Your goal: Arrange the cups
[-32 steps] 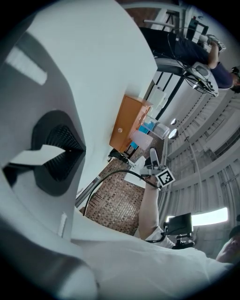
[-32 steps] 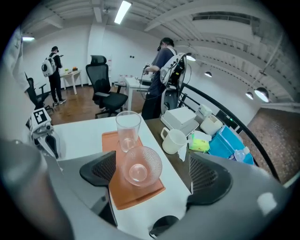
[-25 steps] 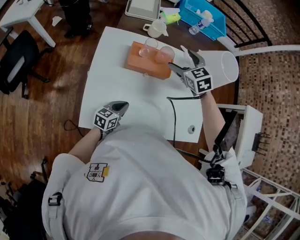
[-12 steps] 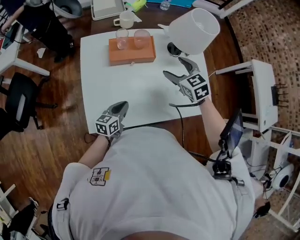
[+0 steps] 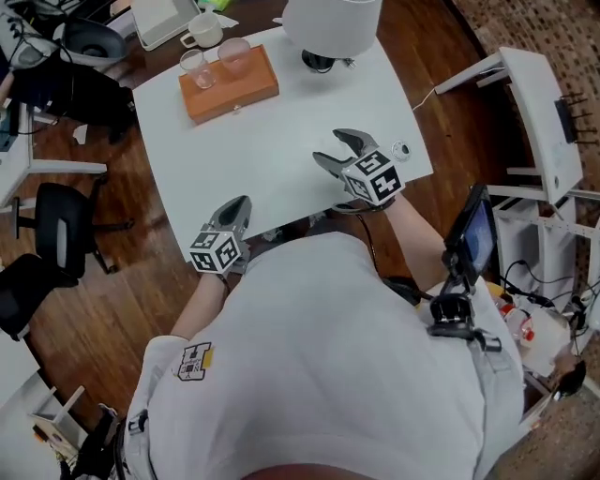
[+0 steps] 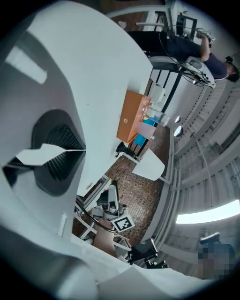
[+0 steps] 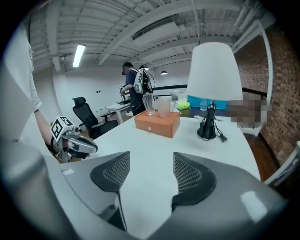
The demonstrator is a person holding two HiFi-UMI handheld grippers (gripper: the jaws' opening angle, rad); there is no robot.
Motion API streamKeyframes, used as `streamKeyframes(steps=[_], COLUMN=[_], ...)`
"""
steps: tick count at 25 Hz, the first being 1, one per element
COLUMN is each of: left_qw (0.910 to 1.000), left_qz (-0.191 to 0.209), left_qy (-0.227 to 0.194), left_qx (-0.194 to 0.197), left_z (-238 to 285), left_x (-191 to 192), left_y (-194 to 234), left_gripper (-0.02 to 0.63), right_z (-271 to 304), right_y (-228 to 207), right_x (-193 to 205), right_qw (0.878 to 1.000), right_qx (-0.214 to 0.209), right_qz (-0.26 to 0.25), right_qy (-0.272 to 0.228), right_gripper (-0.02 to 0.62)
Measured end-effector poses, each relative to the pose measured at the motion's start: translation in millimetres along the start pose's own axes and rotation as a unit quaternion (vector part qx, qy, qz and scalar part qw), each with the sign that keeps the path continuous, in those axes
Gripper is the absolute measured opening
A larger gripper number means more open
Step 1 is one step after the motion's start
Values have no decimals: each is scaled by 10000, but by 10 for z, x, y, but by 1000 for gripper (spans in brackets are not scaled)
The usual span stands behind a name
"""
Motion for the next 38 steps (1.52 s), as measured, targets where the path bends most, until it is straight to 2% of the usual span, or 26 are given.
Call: streamKeyframes(steps=[3, 7, 10, 13, 17, 20, 24, 29, 38], left_qw=[9997, 9983, 9969, 9954, 9928, 9916, 9901, 9893, 9931], left_qz=[-83, 36, 69, 99, 207, 240, 342, 570, 599], left_qy=[18, 218, 336, 475, 647, 708, 922, 1124, 828], left_qx=[-248, -533, -707, -832, -982, -1059, -1005, -738, -577], left_z=[-1, 50, 70, 93, 152, 234, 282, 306, 165], left_x=[102, 228, 321, 414, 472, 509, 611, 640, 450], left_y=[-68, -160, -222, -285, -295, -237, -206, -206, -19], left_gripper=[0, 0, 0, 0, 0, 0, 0, 0, 0], right_z=[42, 93, 91, 57, 61, 108, 121, 156, 354], right_y=[115, 302, 497, 599, 589, 547, 562, 613, 771], right_x=[297, 648, 941, 1149, 1275, 1324, 1391, 1397, 1231], right_qw=[9989, 9939, 9905, 9883, 9886, 9891, 9882, 9874, 9896], right_qx=[-261, -685, -971, -1097, -1043, -978, -860, -691, -475], right_qz=[391, 857, 931, 938, 922, 921, 991, 991, 663], right_qy=[24, 68, 292, 494, 573, 610, 787, 1021, 1181], right_gripper=[260, 206, 164, 97, 20, 1, 0, 0, 0])
Point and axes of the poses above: the fingertips, and each gripper's own axes: z forward along the fingers, y to its left, x out of its underside, the point moved 1 cm from there along -z, backward along the fingers, and after that the axes turned 11 degrees about -z, right-handed, at the moved point
